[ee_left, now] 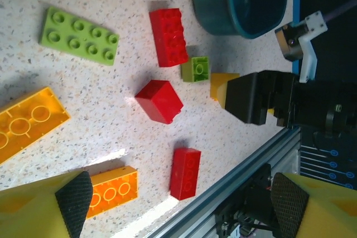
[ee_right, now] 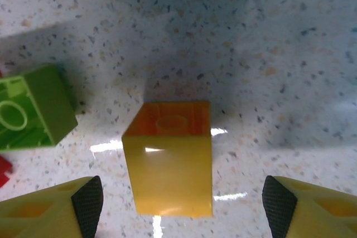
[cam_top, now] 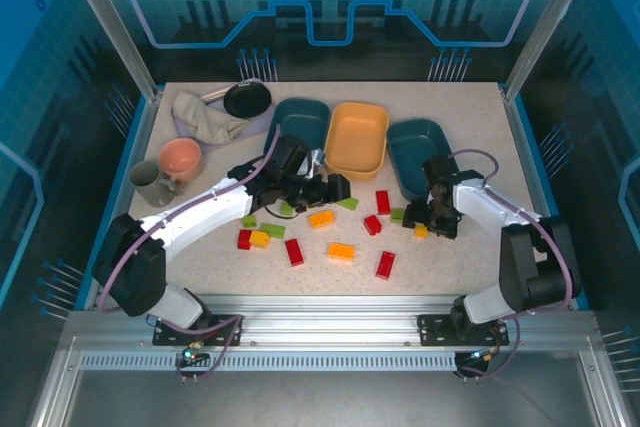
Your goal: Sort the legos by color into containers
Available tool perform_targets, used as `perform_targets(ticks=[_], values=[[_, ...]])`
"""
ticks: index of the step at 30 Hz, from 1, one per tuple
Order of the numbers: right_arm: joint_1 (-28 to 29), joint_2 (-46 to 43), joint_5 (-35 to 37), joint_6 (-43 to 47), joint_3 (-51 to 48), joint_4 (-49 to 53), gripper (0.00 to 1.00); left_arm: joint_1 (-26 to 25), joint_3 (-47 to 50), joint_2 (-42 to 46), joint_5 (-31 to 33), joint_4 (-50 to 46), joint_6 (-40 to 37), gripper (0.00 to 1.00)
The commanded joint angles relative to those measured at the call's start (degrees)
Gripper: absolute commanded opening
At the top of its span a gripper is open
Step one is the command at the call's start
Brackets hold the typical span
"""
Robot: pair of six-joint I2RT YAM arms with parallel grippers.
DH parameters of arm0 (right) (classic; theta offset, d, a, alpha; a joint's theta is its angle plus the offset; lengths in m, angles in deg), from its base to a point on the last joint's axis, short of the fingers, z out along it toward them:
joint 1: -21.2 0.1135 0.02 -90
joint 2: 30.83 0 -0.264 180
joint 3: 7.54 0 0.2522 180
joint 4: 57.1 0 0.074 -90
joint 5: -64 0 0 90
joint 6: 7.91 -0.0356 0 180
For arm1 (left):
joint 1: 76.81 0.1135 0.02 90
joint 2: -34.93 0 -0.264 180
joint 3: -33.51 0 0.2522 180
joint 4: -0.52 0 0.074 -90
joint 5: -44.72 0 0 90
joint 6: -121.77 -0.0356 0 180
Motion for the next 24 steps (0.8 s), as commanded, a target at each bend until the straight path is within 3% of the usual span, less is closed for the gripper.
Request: perform_targets(ticks=[1,9,15,24], values=[[0.53,2.71,-1.05,-0.73,0.64,-4.07,0.73,-0.41,2.69,1.58,-2.09,5.01,1.55,0.87],[0.57,7.16,0.82,-0.21,0.90,-5.12,0.44,-0.72,3.09,1.71,-1.48,4.88,1.75,0.87],[2.27,2.90,3.93,-0.20,1.08,-2.71,0.22,-0.80,2.68,2.19,-0.80,3.85,1.51,0.87],[2.47,-6.51,7.29,-1.36,11.27,6.39,0.17,-0.77,-3.56,1.17,0.40,1.38,1.79,0.87]])
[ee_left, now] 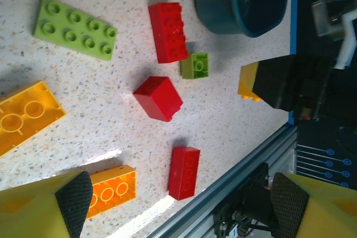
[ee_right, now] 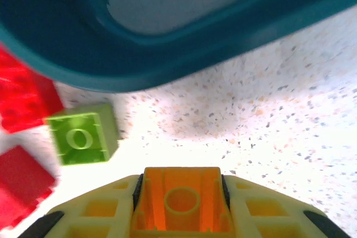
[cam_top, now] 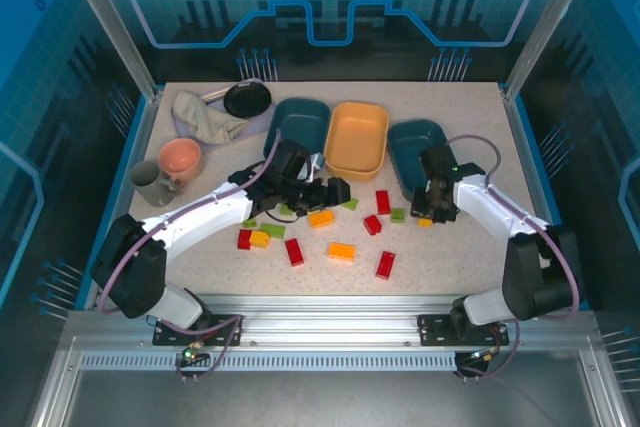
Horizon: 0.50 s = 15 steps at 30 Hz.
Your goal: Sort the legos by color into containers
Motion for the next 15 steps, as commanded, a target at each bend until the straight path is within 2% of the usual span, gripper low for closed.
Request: perform_targets(ticks=[1,5,12,13,15], values=[[-0.31,-1.95,1.88,-0.71,7.29,4.39,0.17,-0.40,-6.20,0.12,0.83,-1.39,0.25,0.87],[-3.86,4.14,-0.23,1.26,14.96,2.38,0.18,-0.24,-14.23,-4.51,1.03,-3.34,0.20,0.87],[-8.93,25.57,-2.60,6.23,30.02,1.84,0.22,0.10,-24.84,-13.36,0.00,-3.48,0.37,0.87],[-9.10,28.10,-2.45,6.65,31.72,2.26,0.23,0.15,-25.83,-14.21,0.05,-3.99,0.20,0.87],[-9.35,31.93,-2.17,7.40,34.28,3.31,0.34,0.24,-26.72,-15.25,-0.03,-4.47,0.03,0.87]])
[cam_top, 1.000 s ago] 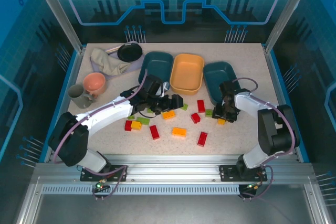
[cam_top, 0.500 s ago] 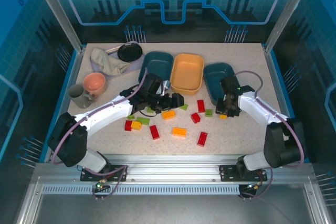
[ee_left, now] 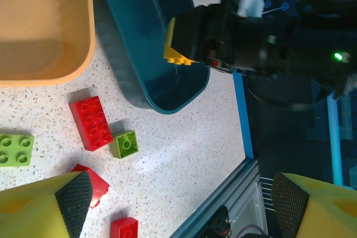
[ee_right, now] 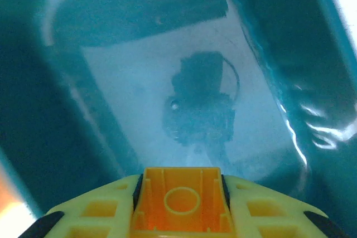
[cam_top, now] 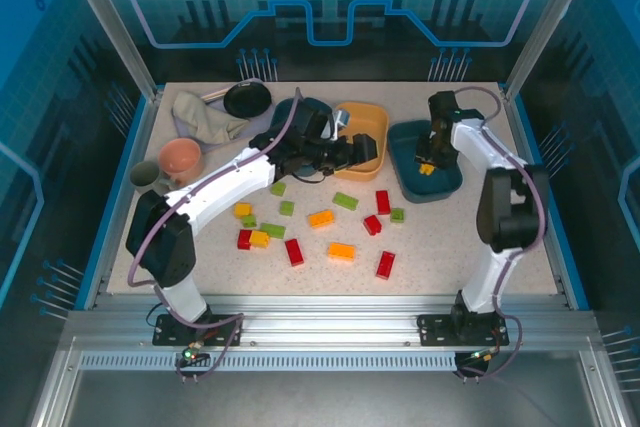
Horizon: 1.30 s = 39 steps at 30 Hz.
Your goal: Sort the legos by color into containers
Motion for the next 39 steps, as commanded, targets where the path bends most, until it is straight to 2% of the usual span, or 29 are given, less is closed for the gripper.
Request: perform_targets(ticks=[1,4,7,12,18,28,32,34,37,39], values=[[-0.70,4.73,-0.66,2.74,4.58,3.36,0.44,0.22,-2.55,-1.54,-0.49,-2.27,0.00,0.87],[-1.06,5.28,-0.21,3.00,4.38,3.46,0.66,0.26,-1.73,-0.97,-0.32,-2.21,-0.06,0.87],[-1.55,3.79,-0.53,2.55,2.01,3.13,0.72,0.26,0.18,0.28,-0.12,-1.71,0.11,0.87],[-2.45,-1.46,-3.92,-0.52,-5.20,1.29,0.75,0.26,2.40,1.57,-0.18,-1.66,0.20,0.87],[-1.31,-7.50,-8.76,-5.70,-13.39,-1.61,0.72,0.34,3.51,2.27,-0.10,-1.78,0.05,0.87],[2.10,-10.24,-10.24,-10.13,-12.75,-1.79,0.71,2.24,7.39,7.75,3.93,-6.48,0.52,0.87],[3.77,-14.12,-5.38,-7.58,-9.38,0.73,0.70,4.41,10.69,12.95,11.11,-15.70,3.95,0.86],[6.55,-17.46,-2.91,-4.15,-8.00,0.64,0.71,6.23,13.25,16.35,14.70,-21.98,6.46,0.86],[12.83,-21.90,-2.36,1.75,-8.69,-2.12,0.74,9.58,18.90,21.44,17.72,-29.30,9.41,0.85],[17.60,-24.23,-4.97,5.00,-11.00,-5.30,0.75,11.90,22.90,24.42,20.60,-34.76,11.81,0.85]])
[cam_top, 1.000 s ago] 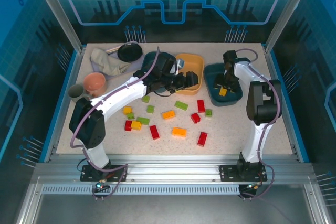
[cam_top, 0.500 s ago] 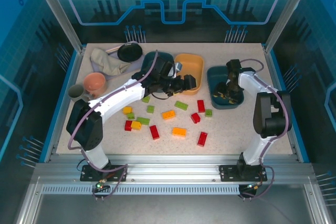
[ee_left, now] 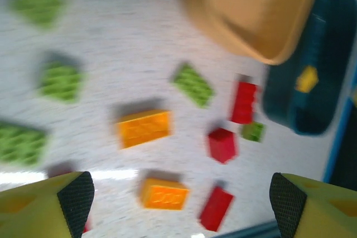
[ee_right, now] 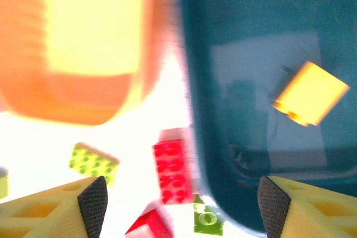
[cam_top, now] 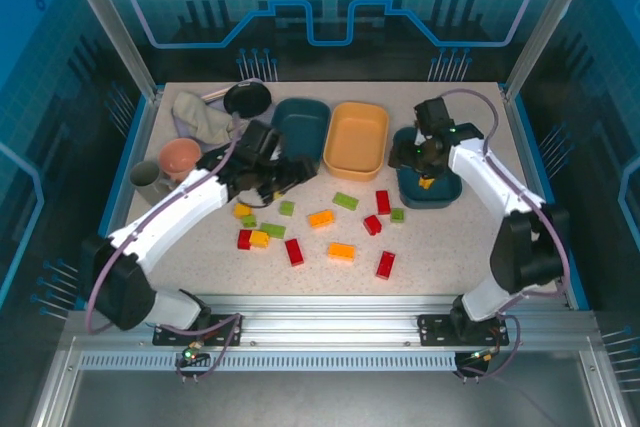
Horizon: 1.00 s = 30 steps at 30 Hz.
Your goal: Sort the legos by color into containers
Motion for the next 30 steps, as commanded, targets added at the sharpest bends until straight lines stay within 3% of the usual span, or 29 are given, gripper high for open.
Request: perform_targets(ticks=[1,7,11,18,24,30], values=[[7.98,-4.44,-2.56,7.65,-2.11,-4.10,0.76,3.63,6.63,4.93,7.33,-15.07,6.18,0.85],[17.32,-4.40,-8.96,6.91,-7.22,-8.38,0.77,8.57,19.69,16.83,8.60,-17.63,19.33,0.84],[20.11,-2.80,-11.22,6.38,-7.33,-9.50,0.77,11.94,25.67,20.26,6.95,-11.85,27.51,0.83],[21.30,0.27,-15.36,6.11,-6.50,-10.54,0.77,17.40,25.87,9.35,1.00,-2.62,29.94,0.83],[21.40,0.81,-15.40,6.71,-5.68,-9.92,0.76,17.69,24.18,1.63,-1.10,1.45,31.71,0.80],[21.41,1.01,-15.44,6.38,-5.76,-10.04,0.76,17.69,27.01,-0.30,-1.14,4.11,32.89,0.75]])
